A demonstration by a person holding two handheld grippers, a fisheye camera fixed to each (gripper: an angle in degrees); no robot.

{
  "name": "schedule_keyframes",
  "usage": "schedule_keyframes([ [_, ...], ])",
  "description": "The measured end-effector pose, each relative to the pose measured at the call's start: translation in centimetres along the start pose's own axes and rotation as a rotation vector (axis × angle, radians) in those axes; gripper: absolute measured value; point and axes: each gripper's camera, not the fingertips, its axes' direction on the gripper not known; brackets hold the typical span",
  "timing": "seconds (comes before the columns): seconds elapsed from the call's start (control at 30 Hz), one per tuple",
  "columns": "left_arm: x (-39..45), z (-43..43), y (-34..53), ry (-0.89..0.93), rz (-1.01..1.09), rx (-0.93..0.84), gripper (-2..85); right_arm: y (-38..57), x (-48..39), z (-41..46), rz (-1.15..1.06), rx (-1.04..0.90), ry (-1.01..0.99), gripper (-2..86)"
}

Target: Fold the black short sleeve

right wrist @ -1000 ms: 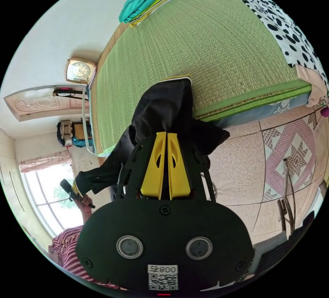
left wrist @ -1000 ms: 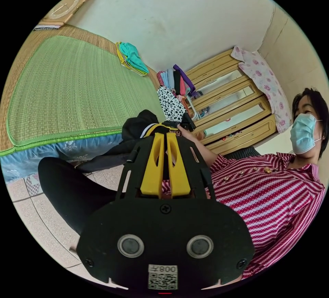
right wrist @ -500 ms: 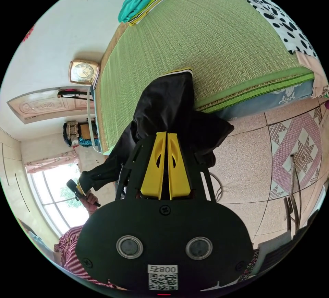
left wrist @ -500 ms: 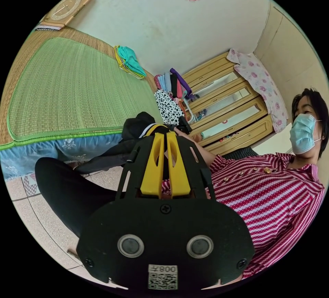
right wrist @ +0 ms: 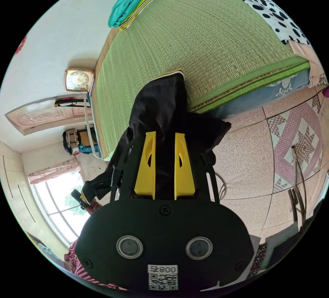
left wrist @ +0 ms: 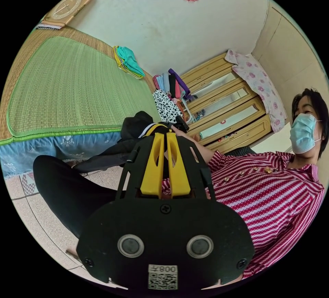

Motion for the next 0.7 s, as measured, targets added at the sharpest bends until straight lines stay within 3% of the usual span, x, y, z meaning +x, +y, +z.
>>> schedule_keyframes([
  [0.2, 2.4, 1.4, 0.0, -0.014, -0.002, 0.022, 0.9, 0.9, 1.7, 0.1, -0.011, 0.004, -0.016, 1.0],
  [0.47, 7.5, -0.2, -2.2, -0.003, 0.064, 0.193, 0.9, 5.4, 4.6, -7.0, -0.119, 0.177, -0.360, 0.1],
  [0.7, 16.5, -1.0, -6.7, -0.087, 0.271, 0.246, 0.9, 11.3, 0.8, -17.3, -0.389, 0.412, -0.604, -0.1],
])
